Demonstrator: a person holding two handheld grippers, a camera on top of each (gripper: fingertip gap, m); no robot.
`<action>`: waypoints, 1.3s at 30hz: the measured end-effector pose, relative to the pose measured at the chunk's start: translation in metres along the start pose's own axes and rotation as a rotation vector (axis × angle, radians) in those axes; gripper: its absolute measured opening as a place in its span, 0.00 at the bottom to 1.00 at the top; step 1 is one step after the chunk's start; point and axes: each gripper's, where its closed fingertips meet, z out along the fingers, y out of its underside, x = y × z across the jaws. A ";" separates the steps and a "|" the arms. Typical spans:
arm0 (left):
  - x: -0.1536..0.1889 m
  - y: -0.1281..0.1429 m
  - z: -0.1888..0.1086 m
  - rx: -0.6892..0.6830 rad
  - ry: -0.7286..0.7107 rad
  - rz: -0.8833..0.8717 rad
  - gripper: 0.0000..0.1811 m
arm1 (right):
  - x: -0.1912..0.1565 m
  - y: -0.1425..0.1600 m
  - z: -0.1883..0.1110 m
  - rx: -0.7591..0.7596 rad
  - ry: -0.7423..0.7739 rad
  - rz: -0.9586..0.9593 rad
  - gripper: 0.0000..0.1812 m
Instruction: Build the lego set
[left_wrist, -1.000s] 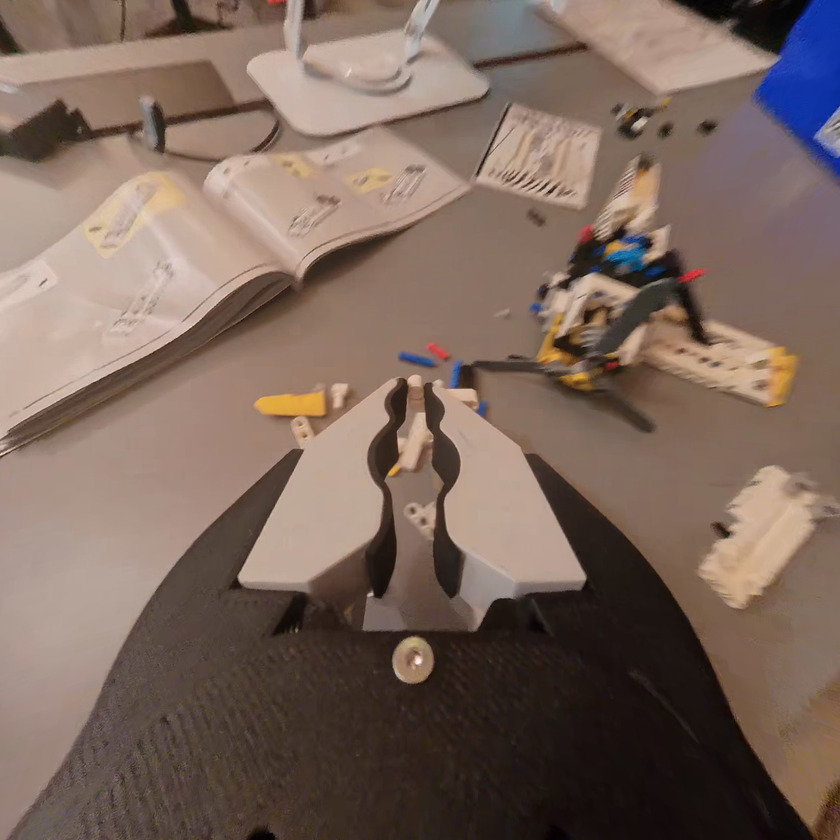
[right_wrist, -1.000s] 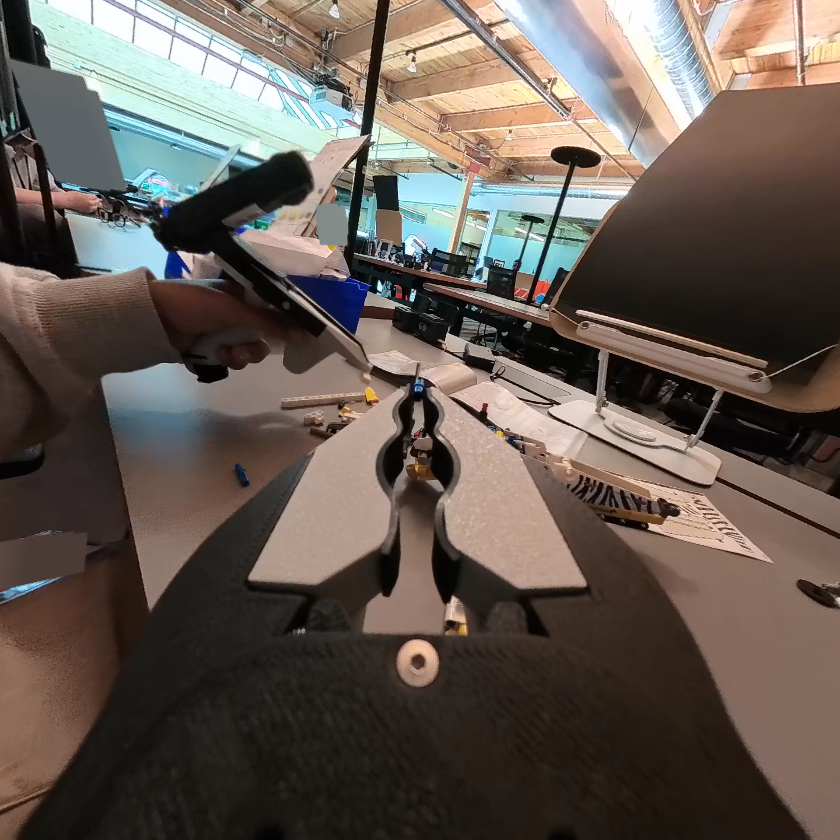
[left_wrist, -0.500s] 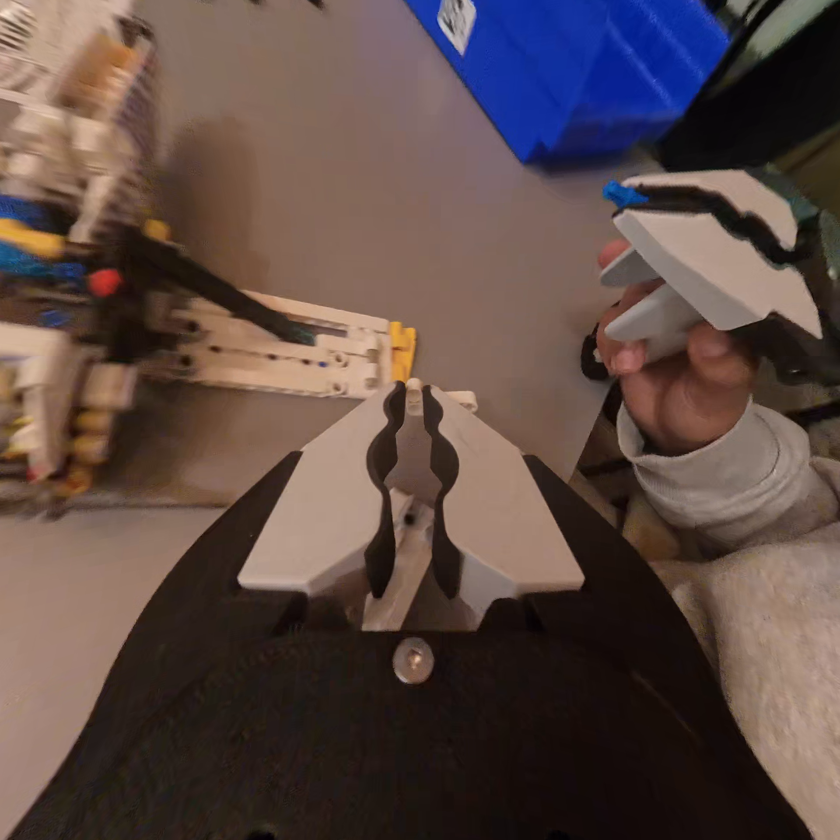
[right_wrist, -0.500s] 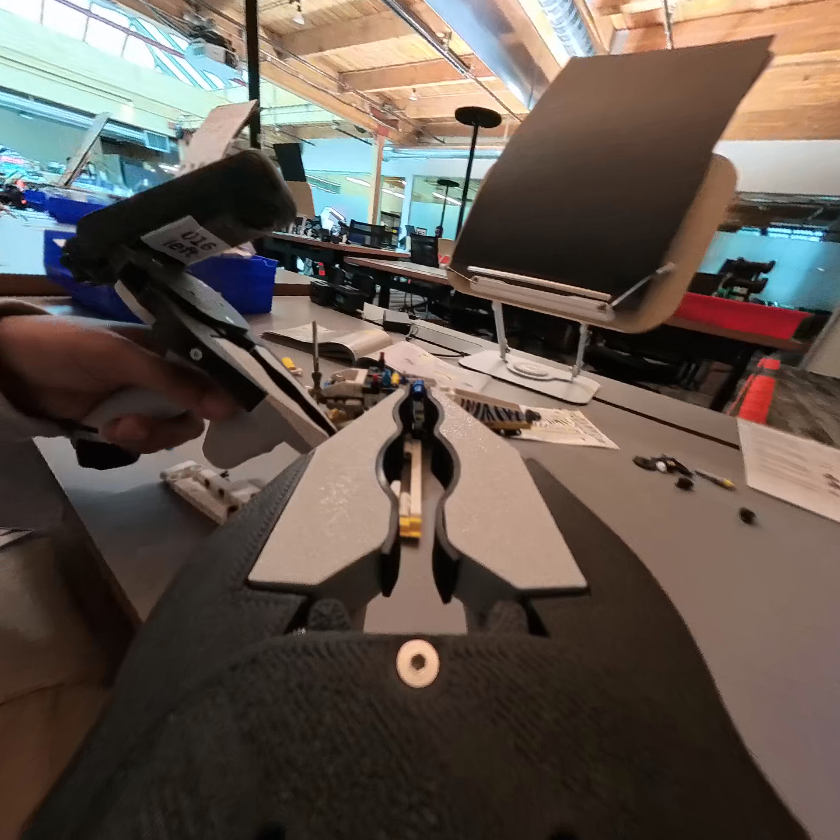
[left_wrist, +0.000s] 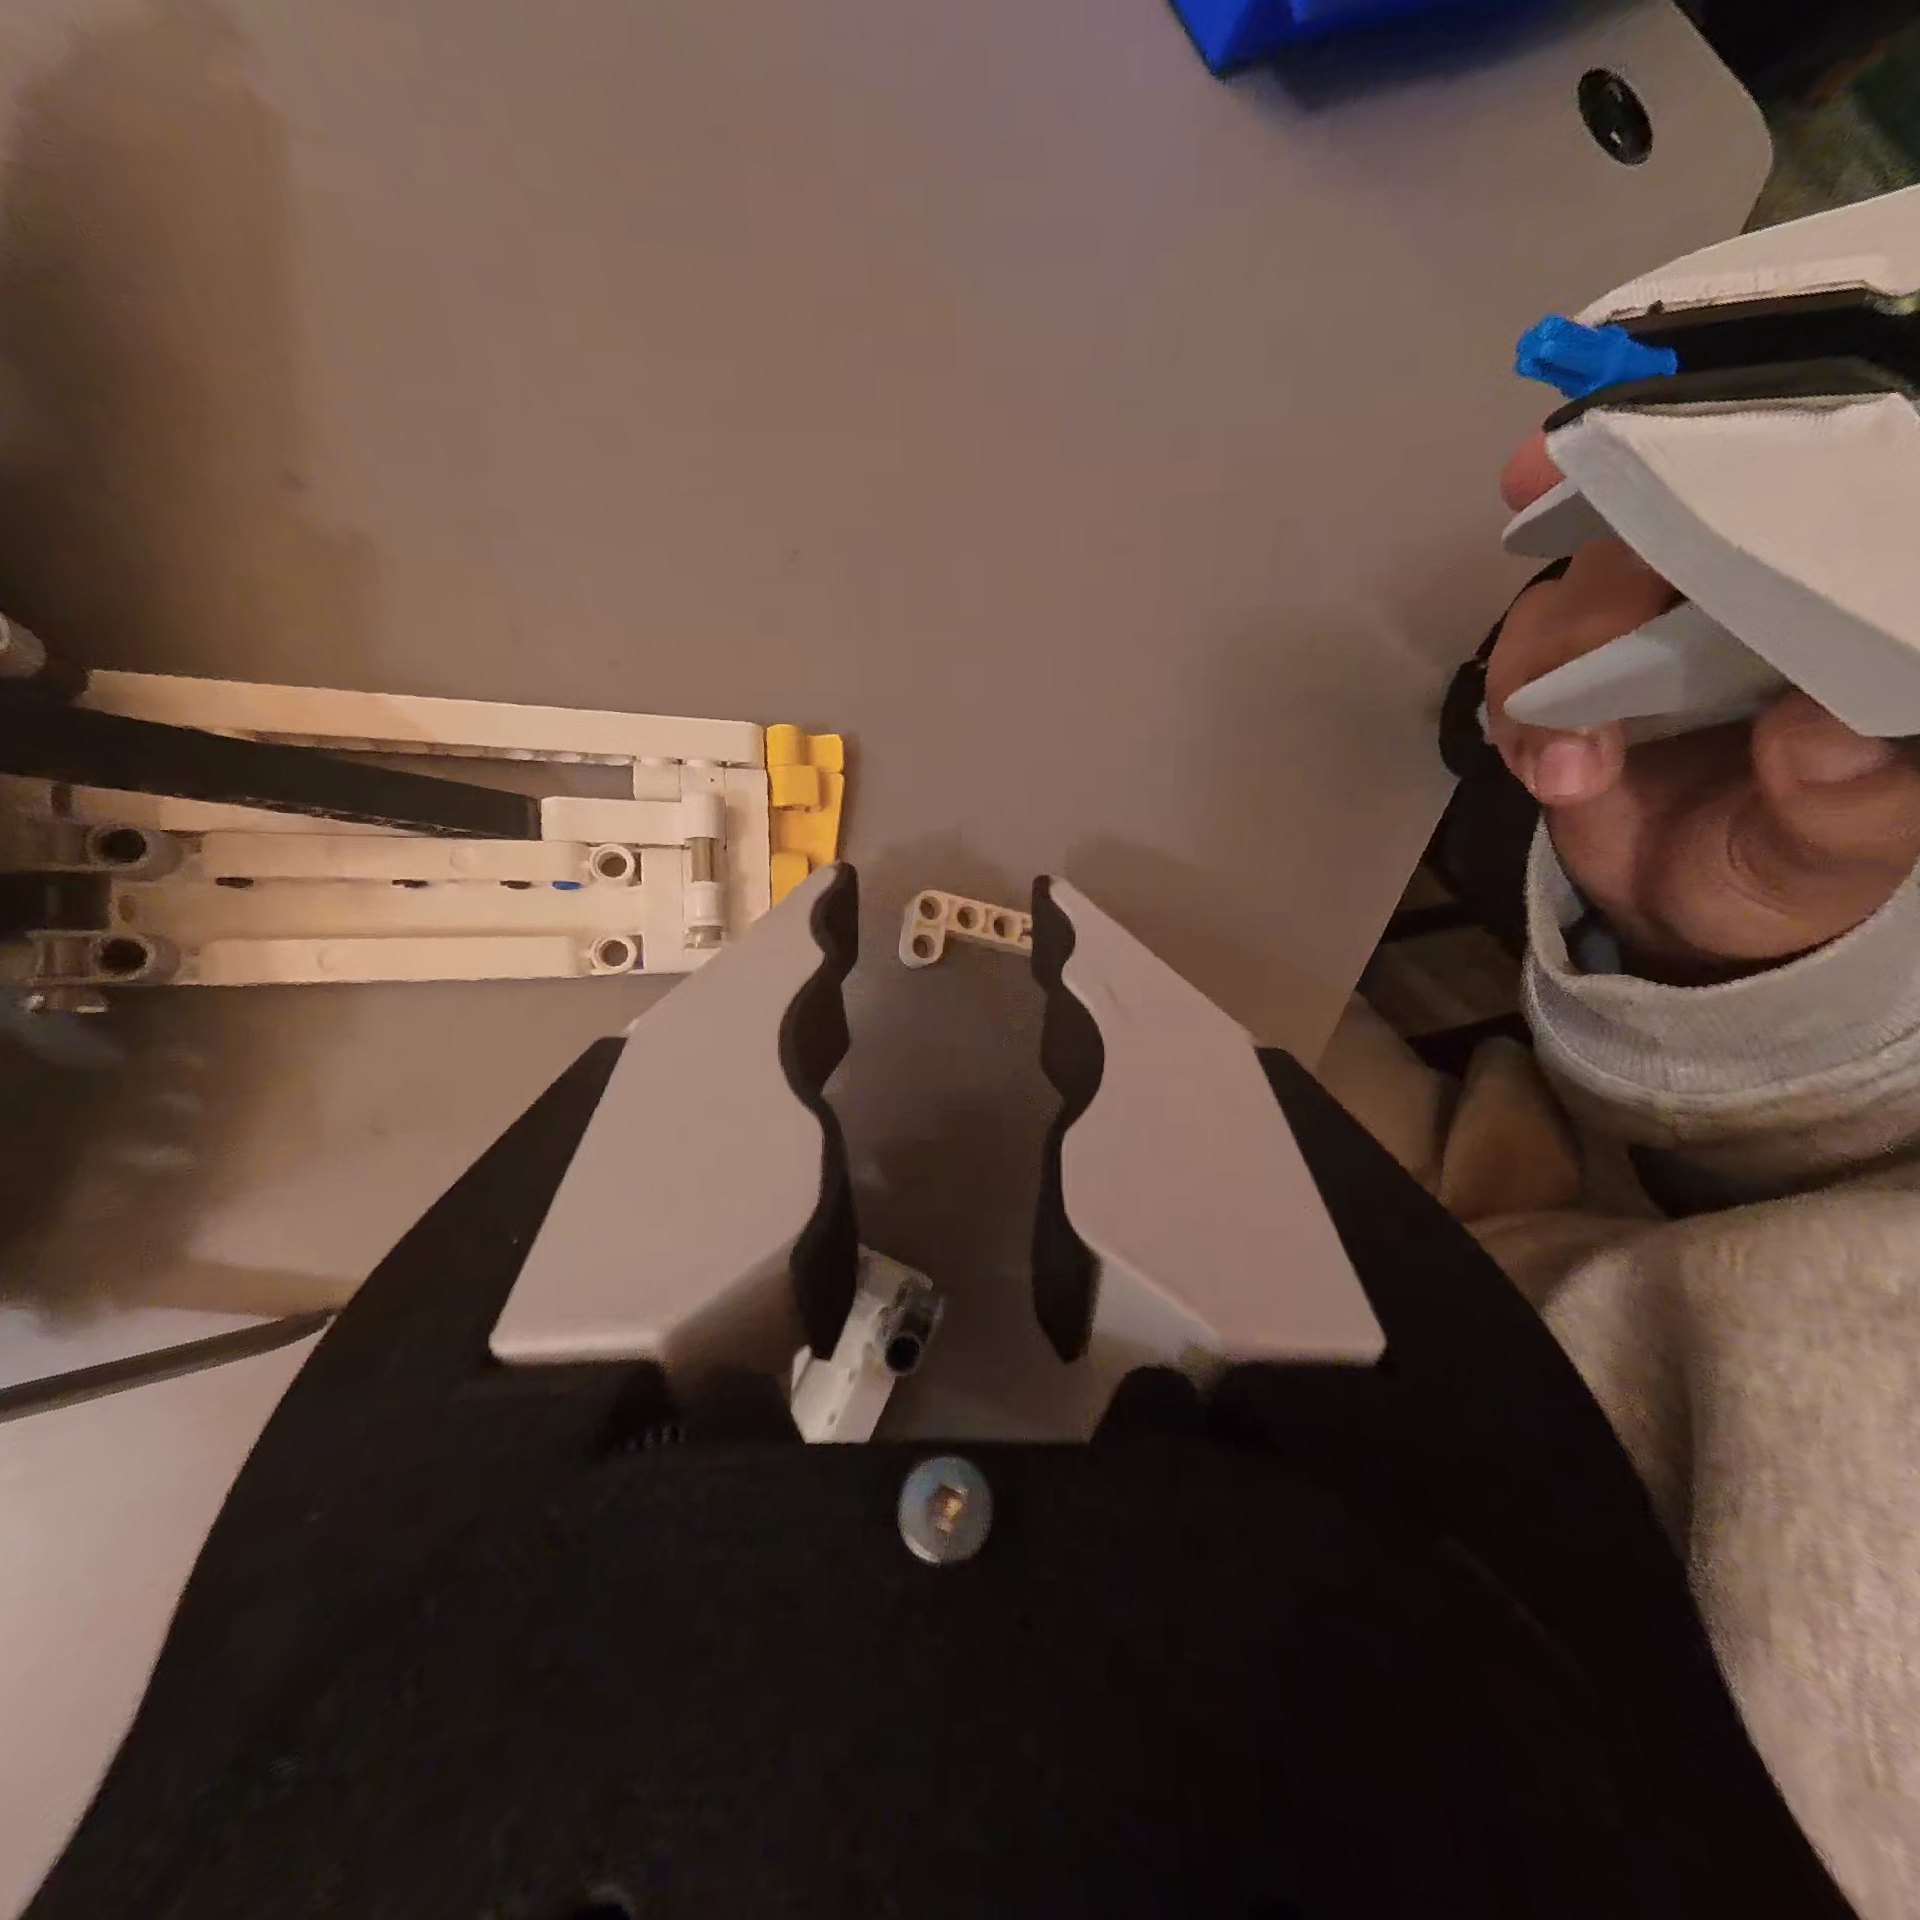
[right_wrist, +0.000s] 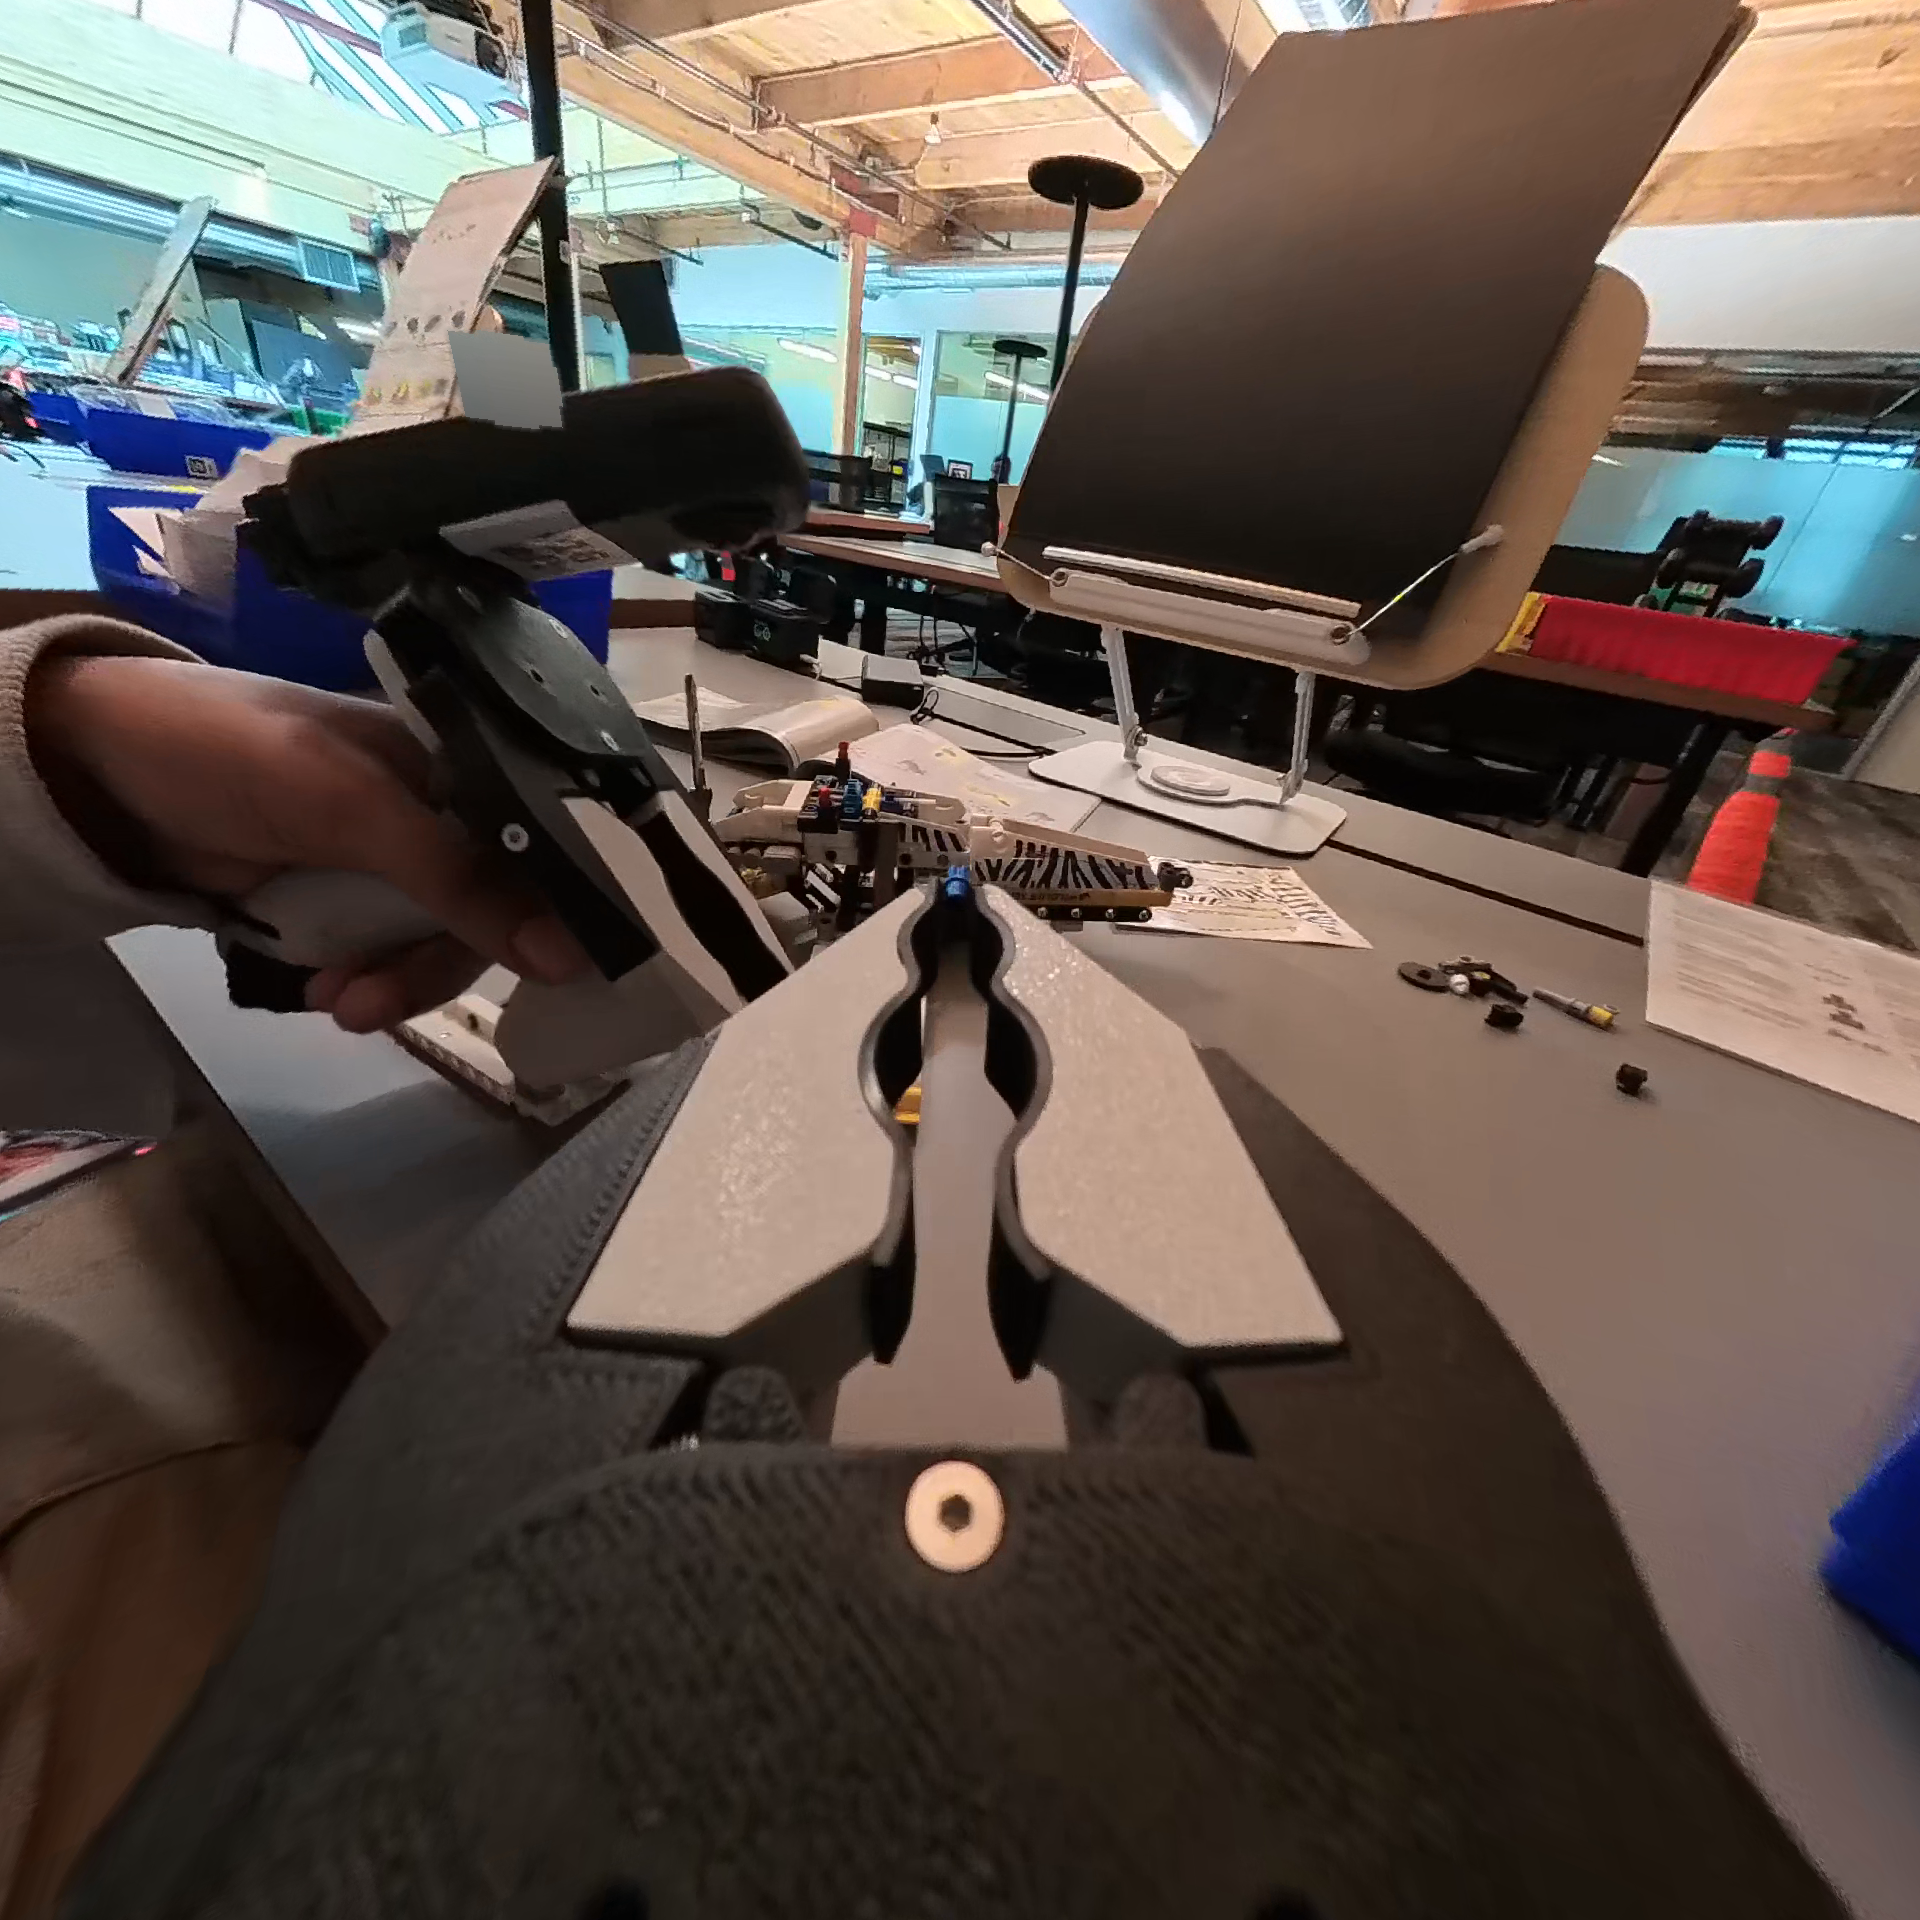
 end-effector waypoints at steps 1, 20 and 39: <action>-0.002 -0.001 -0.002 0.007 -0.003 0.005 0.18 | 0.001 0.000 0.000 -0.002 0.001 0.006 0.01; -0.005 0.014 -0.006 -0.164 0.064 0.846 0.16 | 0.003 -0.001 0.001 0.011 -0.002 0.026 0.01; -0.006 0.029 -0.011 -0.271 0.125 0.591 0.04 | 0.004 0.000 0.001 0.001 0.006 0.014 0.01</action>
